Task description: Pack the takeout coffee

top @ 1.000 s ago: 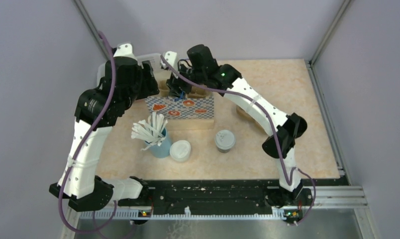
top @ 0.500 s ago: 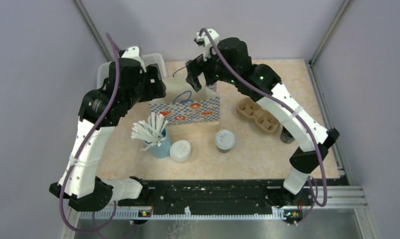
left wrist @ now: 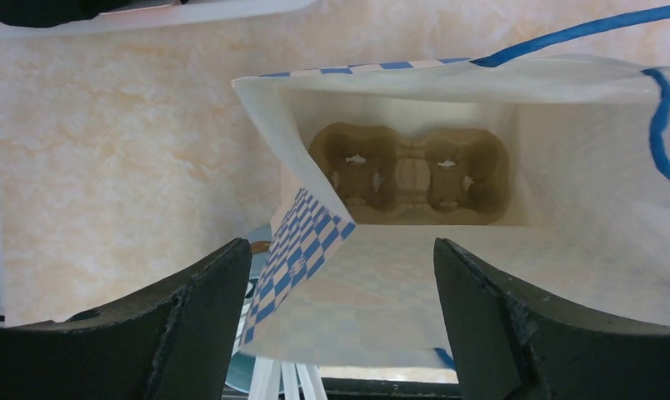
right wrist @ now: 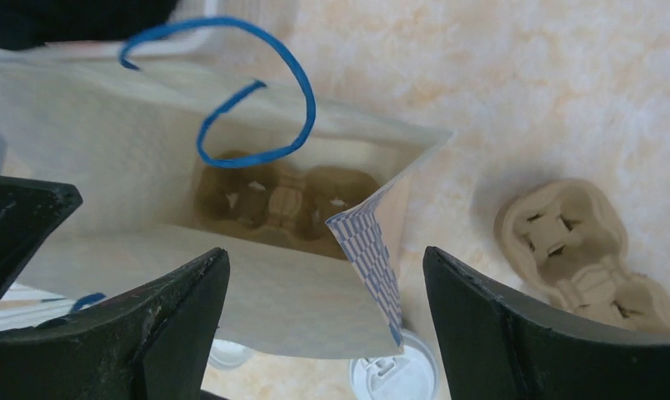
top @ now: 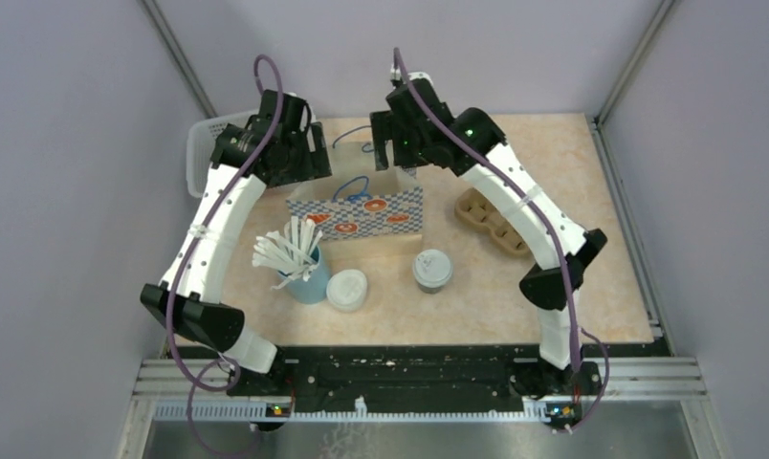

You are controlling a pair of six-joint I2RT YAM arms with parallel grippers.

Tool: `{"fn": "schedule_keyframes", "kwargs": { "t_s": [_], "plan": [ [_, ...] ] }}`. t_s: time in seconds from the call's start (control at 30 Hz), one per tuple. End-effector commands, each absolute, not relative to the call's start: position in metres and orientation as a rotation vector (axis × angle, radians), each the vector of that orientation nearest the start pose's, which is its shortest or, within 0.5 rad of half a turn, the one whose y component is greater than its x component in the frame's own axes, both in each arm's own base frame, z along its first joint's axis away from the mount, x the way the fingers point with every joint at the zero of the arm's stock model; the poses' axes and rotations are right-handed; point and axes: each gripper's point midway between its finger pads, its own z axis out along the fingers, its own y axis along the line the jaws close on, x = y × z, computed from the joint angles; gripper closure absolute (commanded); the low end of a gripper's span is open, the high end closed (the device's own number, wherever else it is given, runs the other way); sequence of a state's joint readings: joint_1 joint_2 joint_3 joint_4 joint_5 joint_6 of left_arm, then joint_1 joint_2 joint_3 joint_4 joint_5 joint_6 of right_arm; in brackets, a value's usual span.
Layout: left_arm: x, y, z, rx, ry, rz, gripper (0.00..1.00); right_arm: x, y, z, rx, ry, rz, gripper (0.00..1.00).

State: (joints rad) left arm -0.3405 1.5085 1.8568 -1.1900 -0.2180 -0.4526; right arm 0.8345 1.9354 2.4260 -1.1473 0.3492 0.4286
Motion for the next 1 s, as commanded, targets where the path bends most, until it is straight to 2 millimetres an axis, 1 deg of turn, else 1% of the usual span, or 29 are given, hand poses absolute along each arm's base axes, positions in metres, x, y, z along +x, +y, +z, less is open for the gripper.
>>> {"fn": "schedule_keyframes", "kwargs": {
  "t_s": [0.0, 0.07, 0.13, 0.2, 0.23, 0.27, 0.33, 0.37, 0.5, 0.53, 0.57, 0.63, 0.67, 0.73, 0.8, 0.83, 0.87, 0.9, 0.93, 0.97],
  "plan": [
    [0.347, -0.102, 0.306, -0.196, 2.372, -0.116, 0.14, 0.342, 0.320, 0.316, -0.200, 2.324, 0.295, 0.17],
    [0.352, -0.099, 0.299, -0.203, 2.372, -0.079, 0.17, 0.343, 0.318, 0.301, -0.200, 2.356, 0.248, 0.20],
    [0.357, -0.098, 0.296, -0.189, 2.374, -0.056, 0.23, 0.345, 0.316, 0.291, -0.210, 2.377, 0.202, 0.26],
    [0.361, -0.097, 0.292, -0.169, 2.380, -0.031, 0.32, 0.349, 0.314, 0.284, -0.216, 2.382, 0.160, 0.36],
    [0.363, -0.096, 0.290, -0.159, 2.382, -0.017, 0.33, 0.352, 0.311, 0.282, -0.215, 2.376, 0.128, 0.43],
    [0.364, -0.096, 0.287, -0.144, 2.388, -0.005, 0.34, 0.356, 0.309, 0.281, -0.218, 2.363, 0.097, 0.49],
    [0.365, -0.095, 0.284, -0.117, 2.397, 0.010, 0.39, 0.363, 0.306, 0.280, -0.244, 2.332, 0.049, 0.54],
    [0.366, -0.097, 0.284, -0.097, 2.397, 0.004, 0.43, 0.367, 0.305, 0.281, -0.254, 2.316, 0.027, 0.59],
    [0.369, -0.101, 0.286, -0.061, 2.391, -0.018, 0.61, 0.379, 0.306, 0.286, -0.293, 2.268, -0.016, 0.90],
    [0.369, -0.103, 0.290, -0.060, 2.384, -0.036, 0.66, 0.381, 0.307, 0.288, -0.306, 2.257, -0.019, 0.94],
    [0.370, -0.106, 0.296, -0.064, 2.369, -0.060, 0.71, 0.384, 0.307, 0.291, -0.313, 2.238, -0.021, 0.94],
    [0.372, -0.111, 0.311, -0.078, 2.321, -0.109, 0.76, 0.392, 0.309, 0.303, -0.332, 2.182, -0.020, 0.97],
    [0.373, -0.113, 0.319, -0.086, 2.293, -0.139, 0.79, 0.397, 0.309, 0.311, -0.340, 2.149, -0.019, 1.00],
    [0.372, -0.120, 0.332, -0.105, 2.242, -0.206, 0.87, 0.409, 0.313, 0.328, -0.367, 2.073, 0.003, 1.00],
    [0.367, -0.127, 0.340, -0.118, 2.200, -0.290, 0.89, 0.422, 0.314, 0.347, -0.392, 1.971, -0.010, 1.00],
    [0.364, -0.131, 0.341, -0.121, 2.183, -0.335, 0.90, 0.429, 0.315, 0.365, -0.372, 1.893, -0.005, 1.00],
    [0.359, -0.134, 0.344, -0.128, 2.162, -0.372, 0.90, 0.435, 0.315, 0.377, -0.389, 1.838, -0.010, 1.00],
    [0.355, -0.135, 0.347, -0.140, 2.135, -0.404, 0.92, 0.439, 0.318, 0.378, -0.434, 1.802, 0.002, 1.00],
    [0.348, -0.134, 0.355, -0.154, 2.091, -0.432, 0.94, 0.443, 0.323, 0.384, -0.480, 1.753, 0.031, 1.00],
    [0.346, -0.134, 0.358, -0.162, 2.054, -0.455, 0.94, 0.446, 0.325, 0.391, -0.508, 1.702, 0.041, 1.00]
  ]
}}
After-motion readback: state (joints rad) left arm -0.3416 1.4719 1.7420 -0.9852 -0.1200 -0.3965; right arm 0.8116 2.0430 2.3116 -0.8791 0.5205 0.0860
